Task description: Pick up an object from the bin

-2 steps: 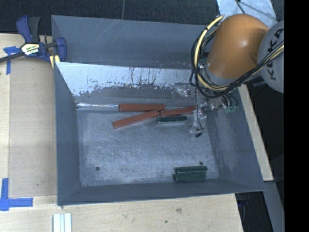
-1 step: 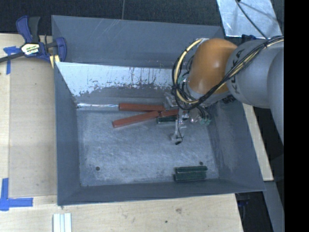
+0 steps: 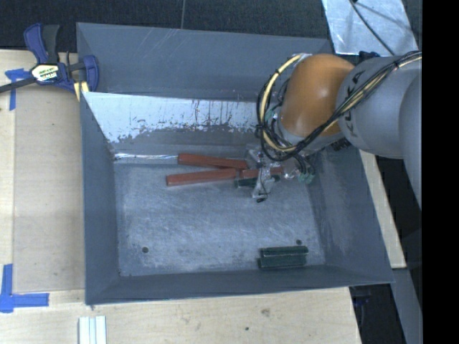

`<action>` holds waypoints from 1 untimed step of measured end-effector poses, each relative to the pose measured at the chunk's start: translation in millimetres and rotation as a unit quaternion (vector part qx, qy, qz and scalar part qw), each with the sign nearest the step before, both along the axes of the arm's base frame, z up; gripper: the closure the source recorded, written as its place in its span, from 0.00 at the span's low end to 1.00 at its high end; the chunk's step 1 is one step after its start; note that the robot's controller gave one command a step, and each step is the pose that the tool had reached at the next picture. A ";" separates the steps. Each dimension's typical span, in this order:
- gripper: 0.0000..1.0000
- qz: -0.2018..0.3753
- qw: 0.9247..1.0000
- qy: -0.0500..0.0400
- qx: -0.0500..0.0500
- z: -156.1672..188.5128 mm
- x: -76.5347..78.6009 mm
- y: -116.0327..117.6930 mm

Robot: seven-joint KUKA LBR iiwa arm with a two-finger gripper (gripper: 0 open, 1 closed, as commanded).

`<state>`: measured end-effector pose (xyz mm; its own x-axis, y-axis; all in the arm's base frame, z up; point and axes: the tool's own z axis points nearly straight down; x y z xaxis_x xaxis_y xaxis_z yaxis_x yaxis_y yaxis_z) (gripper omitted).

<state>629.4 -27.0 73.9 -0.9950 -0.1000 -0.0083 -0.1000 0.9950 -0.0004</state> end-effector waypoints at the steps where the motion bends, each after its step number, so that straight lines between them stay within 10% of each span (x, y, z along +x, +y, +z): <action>1: 1.00 0.150 0.989 -0.002 -0.001 147.6 -28.3 30.9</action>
Offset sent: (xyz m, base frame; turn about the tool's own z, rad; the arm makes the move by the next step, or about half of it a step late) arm -0.0304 0.0306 0.1431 -0.3019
